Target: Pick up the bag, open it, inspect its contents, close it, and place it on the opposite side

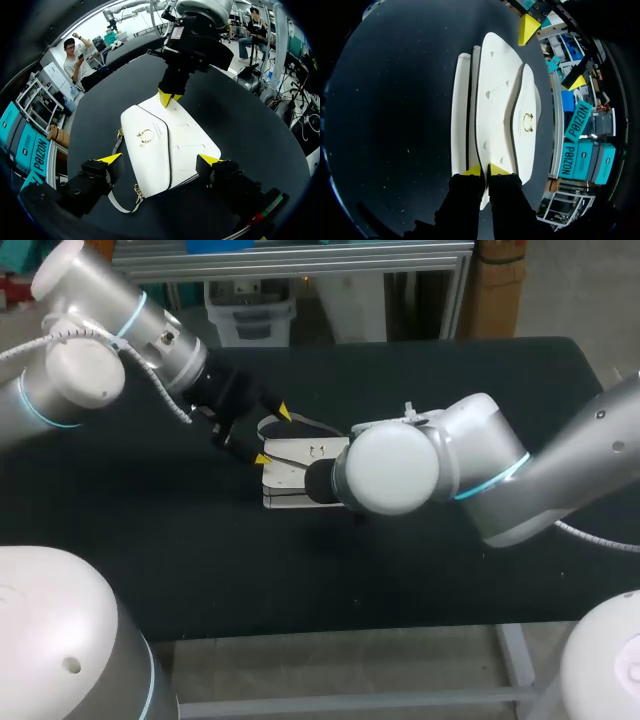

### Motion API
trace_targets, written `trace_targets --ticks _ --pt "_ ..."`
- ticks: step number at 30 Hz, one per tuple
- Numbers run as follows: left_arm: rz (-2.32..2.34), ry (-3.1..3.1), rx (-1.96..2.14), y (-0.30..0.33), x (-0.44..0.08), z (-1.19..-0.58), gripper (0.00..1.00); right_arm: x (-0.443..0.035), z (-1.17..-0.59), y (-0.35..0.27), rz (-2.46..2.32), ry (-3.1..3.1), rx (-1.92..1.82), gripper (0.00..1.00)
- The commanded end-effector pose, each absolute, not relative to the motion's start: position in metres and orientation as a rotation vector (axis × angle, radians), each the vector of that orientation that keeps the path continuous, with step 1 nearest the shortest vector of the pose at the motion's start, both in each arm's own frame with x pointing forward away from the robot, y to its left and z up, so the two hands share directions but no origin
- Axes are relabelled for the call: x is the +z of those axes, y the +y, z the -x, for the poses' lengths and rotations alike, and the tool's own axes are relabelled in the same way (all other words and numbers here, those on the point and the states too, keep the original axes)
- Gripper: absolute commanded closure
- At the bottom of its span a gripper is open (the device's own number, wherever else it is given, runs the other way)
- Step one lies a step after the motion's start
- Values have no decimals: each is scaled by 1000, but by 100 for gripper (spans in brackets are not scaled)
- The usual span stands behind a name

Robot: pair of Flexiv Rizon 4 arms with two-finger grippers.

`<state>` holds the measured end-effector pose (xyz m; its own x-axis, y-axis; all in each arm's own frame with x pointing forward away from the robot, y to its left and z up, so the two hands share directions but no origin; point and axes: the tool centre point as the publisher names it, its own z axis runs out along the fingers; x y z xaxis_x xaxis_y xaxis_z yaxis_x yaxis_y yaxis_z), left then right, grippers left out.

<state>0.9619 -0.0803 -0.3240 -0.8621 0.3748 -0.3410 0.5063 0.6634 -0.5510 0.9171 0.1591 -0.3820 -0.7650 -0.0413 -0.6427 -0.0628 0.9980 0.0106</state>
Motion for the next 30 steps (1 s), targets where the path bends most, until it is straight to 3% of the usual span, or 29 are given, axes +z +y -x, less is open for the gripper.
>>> trace_targets --ticks 1,8,12,13,30 --pt "-691 2592 -1011 -77 -326 -950 0 -385 -916 161 70 2440 39 100" --pt "-734 2476 -993 -92 -330 -938 10 -385 -916 161 70 2440 39 100" --pt "-775 2406 -965 -103 -334 -932 39 -385 -916 161 70 2440 39 100" --pt "-780 2389 -944 -105 -335 -932 41 -385 -916 161 70 2440 39 100" --pt "-833 2308 -815 -123 -353 -938 49 -385 -916 161 70 2440 39 100"
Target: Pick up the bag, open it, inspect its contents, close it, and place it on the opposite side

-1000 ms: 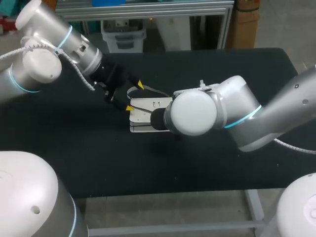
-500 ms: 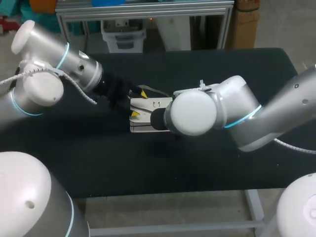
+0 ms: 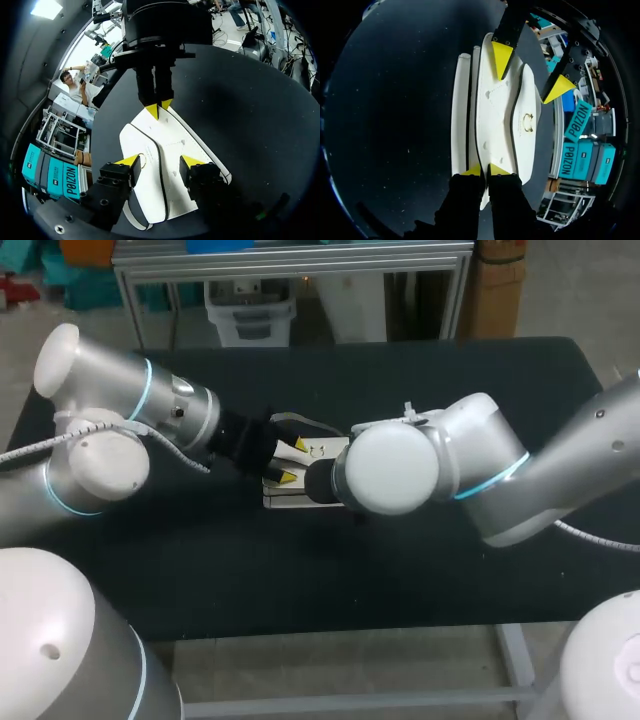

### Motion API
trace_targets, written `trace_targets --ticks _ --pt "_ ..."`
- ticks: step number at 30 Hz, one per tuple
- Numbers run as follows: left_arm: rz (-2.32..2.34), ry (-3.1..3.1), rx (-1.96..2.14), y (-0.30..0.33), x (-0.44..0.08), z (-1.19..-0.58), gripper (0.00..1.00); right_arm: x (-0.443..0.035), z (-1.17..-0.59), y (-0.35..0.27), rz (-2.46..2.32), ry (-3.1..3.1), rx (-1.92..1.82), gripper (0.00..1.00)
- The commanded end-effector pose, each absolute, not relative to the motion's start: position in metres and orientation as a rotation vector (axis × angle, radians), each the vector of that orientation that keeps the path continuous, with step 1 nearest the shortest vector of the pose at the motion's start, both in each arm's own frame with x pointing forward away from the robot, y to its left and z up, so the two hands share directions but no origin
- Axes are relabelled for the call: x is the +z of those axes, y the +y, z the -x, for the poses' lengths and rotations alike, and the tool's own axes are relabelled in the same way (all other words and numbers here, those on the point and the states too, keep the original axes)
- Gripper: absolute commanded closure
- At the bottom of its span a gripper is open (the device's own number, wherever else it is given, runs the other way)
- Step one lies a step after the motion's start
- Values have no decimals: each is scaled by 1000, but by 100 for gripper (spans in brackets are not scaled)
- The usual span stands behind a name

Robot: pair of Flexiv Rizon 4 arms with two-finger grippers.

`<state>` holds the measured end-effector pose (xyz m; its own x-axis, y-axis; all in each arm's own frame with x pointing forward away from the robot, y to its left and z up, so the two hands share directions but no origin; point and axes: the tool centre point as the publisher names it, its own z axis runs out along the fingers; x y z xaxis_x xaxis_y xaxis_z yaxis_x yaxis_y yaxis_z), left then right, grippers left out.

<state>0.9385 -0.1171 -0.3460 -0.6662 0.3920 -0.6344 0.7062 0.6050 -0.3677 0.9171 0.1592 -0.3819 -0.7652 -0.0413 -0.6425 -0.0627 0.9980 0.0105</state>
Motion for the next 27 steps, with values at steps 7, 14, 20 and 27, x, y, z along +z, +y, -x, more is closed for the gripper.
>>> trace_targets --ticks 7,14,20,27 --pt "-779 2282 -781 -124 -355 -950 50 -385 -916 161 70 2440 39 100" --pt "-726 2264 -749 -123 -353 -960 72 -385 -916 161 70 2440 39 100" --pt "-700 2265 -729 -121 -354 -964 93 -385 -916 161 70 2440 39 100" --pt "-721 2277 -699 -125 -358 -965 56 -385 -916 161 70 2440 39 100"
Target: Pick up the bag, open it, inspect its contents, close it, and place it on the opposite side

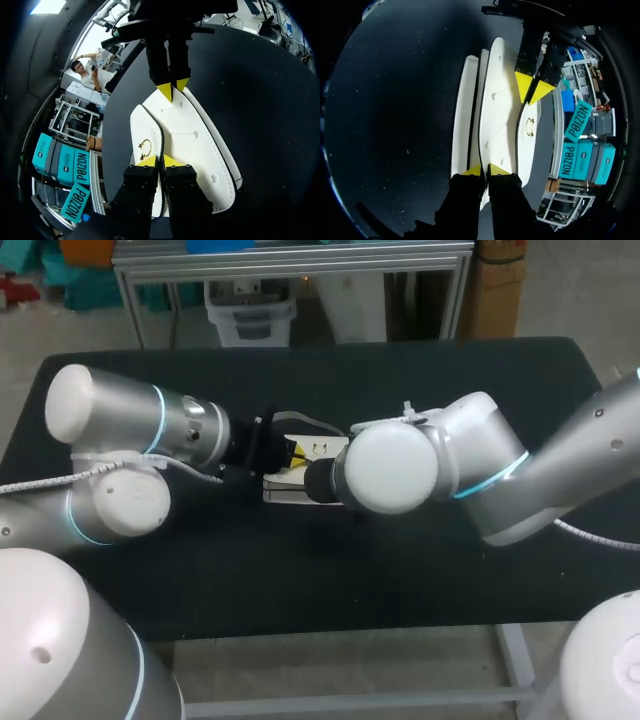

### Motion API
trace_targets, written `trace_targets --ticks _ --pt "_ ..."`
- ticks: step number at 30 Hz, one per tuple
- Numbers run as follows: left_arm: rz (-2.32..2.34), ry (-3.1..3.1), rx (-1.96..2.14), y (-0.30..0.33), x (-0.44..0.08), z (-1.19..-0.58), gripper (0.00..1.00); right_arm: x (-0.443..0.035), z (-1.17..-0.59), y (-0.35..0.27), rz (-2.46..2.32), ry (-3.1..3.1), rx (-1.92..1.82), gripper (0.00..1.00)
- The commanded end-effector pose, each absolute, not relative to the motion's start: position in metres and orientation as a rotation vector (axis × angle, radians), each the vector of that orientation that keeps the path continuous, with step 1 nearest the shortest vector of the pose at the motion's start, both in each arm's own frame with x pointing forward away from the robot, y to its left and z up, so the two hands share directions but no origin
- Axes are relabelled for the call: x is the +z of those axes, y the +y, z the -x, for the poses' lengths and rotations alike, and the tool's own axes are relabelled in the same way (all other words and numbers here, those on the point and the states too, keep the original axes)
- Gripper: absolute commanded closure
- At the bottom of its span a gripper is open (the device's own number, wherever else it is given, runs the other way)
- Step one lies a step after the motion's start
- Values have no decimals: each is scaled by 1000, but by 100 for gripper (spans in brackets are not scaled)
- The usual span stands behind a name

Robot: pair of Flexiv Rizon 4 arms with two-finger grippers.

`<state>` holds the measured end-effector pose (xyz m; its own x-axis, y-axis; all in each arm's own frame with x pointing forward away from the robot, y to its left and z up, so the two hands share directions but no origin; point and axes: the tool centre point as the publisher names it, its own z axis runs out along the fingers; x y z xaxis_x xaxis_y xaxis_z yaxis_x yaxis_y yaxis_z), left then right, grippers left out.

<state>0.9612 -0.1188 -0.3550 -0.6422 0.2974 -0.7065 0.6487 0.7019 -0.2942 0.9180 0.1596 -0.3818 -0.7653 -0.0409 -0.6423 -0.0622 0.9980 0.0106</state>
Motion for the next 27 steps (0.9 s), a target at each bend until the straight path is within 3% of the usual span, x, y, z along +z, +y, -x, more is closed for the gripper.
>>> trace_targets --ticks 1,11,14,16,17,27 --pt "-729 2278 -698 -126 -359 -964 55 -385 -916 161 70 2440 39 100" --pt "-698 2287 -627 -131 -367 -969 60 -385 -916 161 70 2440 39 100" --pt "-658 2285 -602 -132 -367 -974 74 -385 -916 161 70 2440 39 100" --pt "-636 2284 -616 -131 -365 -977 97 -385 -916 161 70 2440 39 100" --pt "-626 2283 -618 -130 -364 -979 100 -385 -916 161 70 2440 39 100" --pt "-575 2331 -814 -113 -330 -984 100 -385 -916 161 70 2440 39 100"
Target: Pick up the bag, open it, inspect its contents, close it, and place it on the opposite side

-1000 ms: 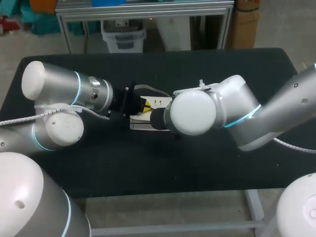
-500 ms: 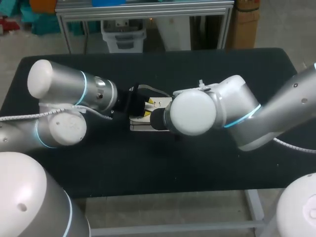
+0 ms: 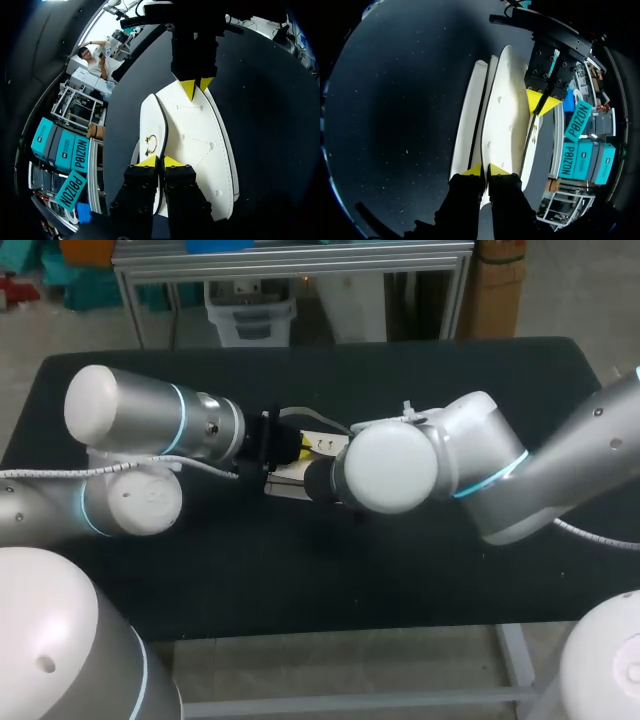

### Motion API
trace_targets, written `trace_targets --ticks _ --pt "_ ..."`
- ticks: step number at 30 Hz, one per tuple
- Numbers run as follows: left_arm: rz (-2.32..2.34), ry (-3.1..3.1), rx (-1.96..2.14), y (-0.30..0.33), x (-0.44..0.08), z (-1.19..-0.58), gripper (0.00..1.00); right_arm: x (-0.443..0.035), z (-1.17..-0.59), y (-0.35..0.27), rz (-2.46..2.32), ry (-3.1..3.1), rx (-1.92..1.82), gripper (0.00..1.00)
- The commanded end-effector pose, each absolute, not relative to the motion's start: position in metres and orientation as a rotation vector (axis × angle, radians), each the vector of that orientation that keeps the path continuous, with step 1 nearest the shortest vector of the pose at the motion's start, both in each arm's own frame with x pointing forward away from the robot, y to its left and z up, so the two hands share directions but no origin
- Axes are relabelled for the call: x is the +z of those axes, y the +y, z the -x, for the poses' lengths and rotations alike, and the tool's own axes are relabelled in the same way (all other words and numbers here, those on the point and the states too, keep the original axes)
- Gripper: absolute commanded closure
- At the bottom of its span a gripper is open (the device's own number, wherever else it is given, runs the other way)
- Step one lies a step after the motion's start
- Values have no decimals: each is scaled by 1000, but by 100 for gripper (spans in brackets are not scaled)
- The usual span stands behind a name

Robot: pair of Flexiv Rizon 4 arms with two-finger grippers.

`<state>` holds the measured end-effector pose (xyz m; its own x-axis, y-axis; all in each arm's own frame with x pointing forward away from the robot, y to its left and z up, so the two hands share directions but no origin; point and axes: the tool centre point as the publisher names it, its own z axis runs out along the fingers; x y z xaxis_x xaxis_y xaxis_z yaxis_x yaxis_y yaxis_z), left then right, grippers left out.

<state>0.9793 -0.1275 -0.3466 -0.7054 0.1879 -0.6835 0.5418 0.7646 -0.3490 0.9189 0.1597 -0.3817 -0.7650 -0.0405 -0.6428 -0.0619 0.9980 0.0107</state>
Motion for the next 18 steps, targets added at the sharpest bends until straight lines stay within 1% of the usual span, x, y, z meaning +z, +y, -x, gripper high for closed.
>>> trace_targets --ticks 1,10,18 --pt "-567 2339 -826 -112 -326 -984 100 -385 -916 161 70 2440 39 100" --pt "-463 2451 -928 -99 -301 -993 100 -385 -916 161 70 2440 39 100" --pt "-458 2512 -903 -101 -311 -992 100 -385 -916 161 70 2440 39 100"
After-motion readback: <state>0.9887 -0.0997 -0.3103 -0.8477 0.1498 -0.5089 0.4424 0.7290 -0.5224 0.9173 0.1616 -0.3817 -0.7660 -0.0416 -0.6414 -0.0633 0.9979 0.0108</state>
